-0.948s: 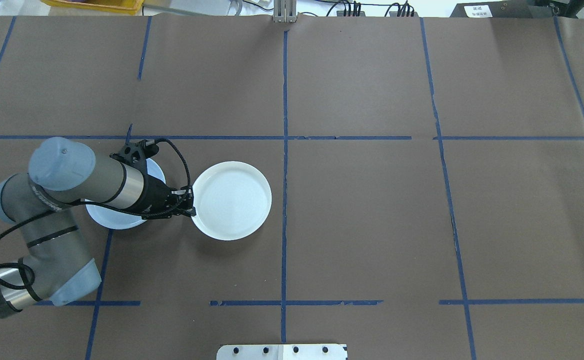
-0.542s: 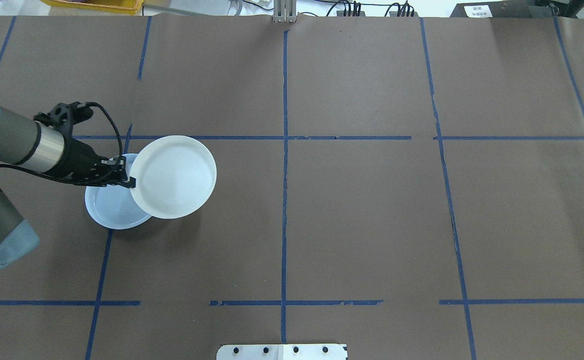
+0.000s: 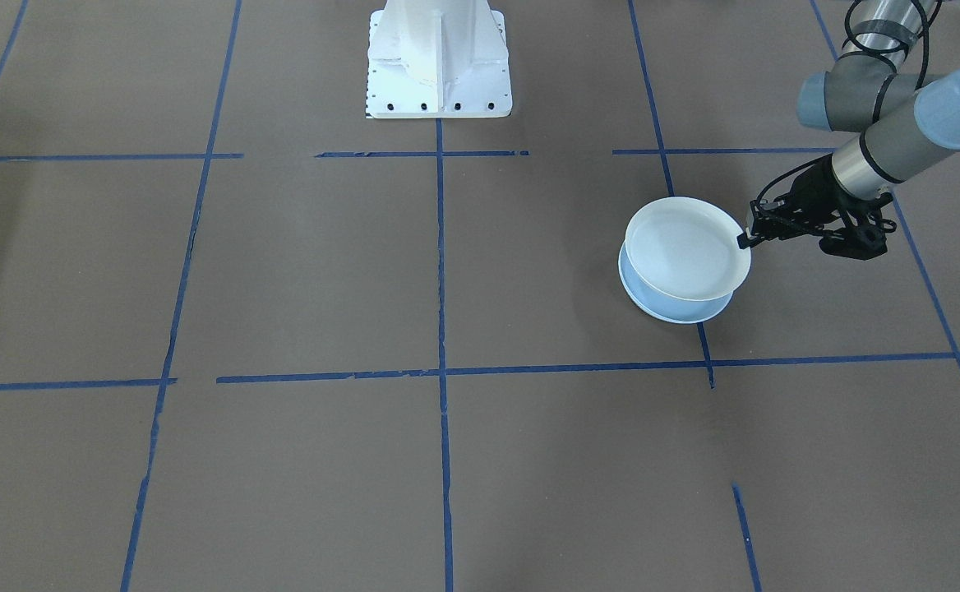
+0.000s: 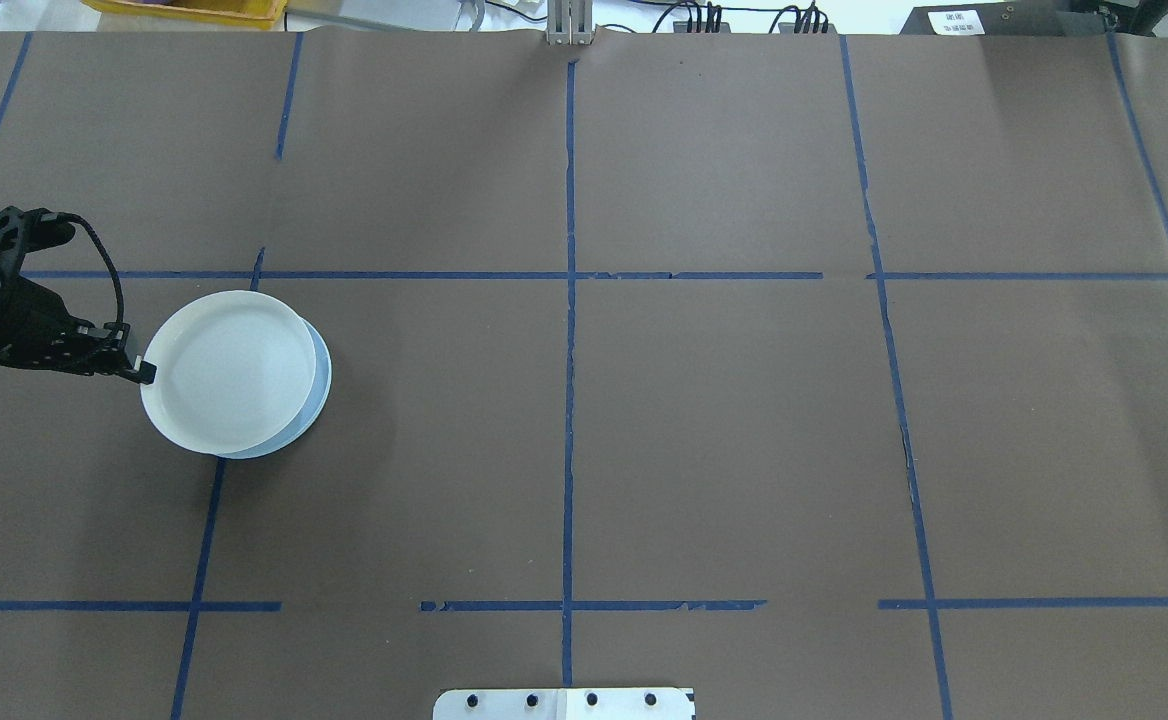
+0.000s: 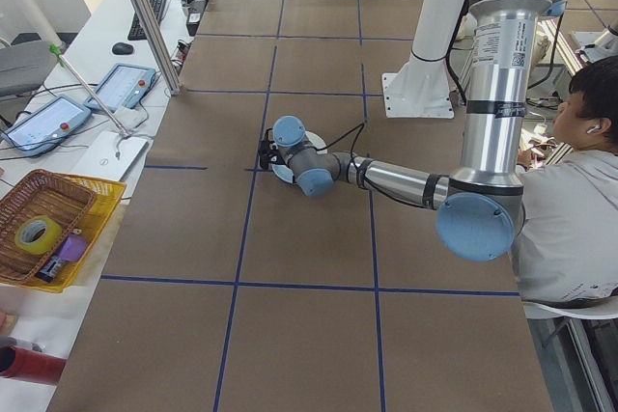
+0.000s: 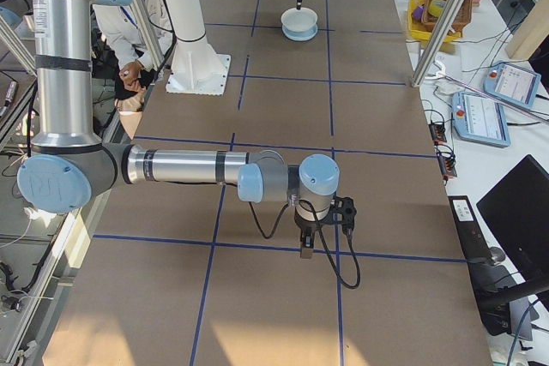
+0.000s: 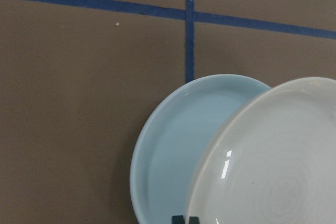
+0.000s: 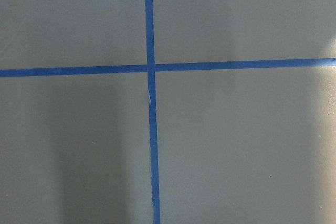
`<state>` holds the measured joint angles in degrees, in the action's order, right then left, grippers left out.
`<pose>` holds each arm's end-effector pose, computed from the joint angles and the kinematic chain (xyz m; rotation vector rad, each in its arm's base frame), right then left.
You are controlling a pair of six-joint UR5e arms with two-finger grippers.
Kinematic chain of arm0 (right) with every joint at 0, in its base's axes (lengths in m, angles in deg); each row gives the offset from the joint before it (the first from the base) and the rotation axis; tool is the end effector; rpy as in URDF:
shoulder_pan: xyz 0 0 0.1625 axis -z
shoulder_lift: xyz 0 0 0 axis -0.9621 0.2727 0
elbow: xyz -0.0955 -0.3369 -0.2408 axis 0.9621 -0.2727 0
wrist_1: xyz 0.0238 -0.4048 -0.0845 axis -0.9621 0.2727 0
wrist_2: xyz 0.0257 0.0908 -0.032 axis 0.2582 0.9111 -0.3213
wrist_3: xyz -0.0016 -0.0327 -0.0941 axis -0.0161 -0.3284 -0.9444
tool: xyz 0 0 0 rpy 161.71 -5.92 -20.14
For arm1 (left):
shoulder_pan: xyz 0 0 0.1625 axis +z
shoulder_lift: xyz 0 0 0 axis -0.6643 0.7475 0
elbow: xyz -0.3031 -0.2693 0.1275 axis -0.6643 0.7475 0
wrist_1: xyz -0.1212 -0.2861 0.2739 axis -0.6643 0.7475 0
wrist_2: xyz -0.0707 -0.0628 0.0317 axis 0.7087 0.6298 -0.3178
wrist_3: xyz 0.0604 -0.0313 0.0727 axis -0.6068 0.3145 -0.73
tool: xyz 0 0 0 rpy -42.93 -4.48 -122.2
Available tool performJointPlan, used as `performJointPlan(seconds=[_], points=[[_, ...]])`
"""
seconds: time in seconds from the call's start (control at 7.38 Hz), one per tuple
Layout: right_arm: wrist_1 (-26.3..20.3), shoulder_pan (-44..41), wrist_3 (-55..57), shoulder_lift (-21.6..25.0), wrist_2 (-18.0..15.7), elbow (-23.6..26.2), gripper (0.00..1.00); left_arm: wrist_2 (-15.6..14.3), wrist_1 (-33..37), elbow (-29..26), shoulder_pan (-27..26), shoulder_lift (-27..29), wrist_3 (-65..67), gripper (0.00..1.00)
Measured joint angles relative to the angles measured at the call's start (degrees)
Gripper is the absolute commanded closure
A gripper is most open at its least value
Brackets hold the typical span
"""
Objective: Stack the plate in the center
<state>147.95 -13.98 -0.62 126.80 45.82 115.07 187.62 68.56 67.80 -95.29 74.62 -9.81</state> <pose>0.0517 -0.4788 0.6540 -0.0192 -0.7259 0.0485 0.2603 -0.4553 0.5094 -0.0233 1.1144 0.0018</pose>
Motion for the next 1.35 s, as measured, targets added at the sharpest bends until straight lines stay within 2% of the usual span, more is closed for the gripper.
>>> performJointPlan(seconds=[0.14,0.54,0.68,0.95,1.22,1.35], points=[[0.0,0.0,0.0,0.0,0.0,0.0,0.0,0.09,-0.01,-0.58,-0.01,-0.06,-0.19,0.01],[0.0,0.0,-0.05,0.0,-0.03,0.0,0.0,0.49,-0.05,-1.35,0.05,0.22,2.62,0.0],[0.0,0.0,-0.06,0.0,-0.04,0.0,0.0,2.08,-0.08,-1.25,-0.63,0.17,3.35,0.0],[0.0,0.0,-0.05,0.0,-0.06,0.0,0.0,6.02,-0.4,-1.51,-5.77,-0.29,1.75,0.0],[0.0,0.0,-0.01,0.0,-0.03,0.0,0.0,6.66,-4.68,-2.49,-12.15,-1.7,-9.95,0.0],[0.0,0.0,-0.02,0.0,-0.04,0.0,0.0,6.3,-10.12,-2.54,-15.9,-2.42,-19.26,0.0]])
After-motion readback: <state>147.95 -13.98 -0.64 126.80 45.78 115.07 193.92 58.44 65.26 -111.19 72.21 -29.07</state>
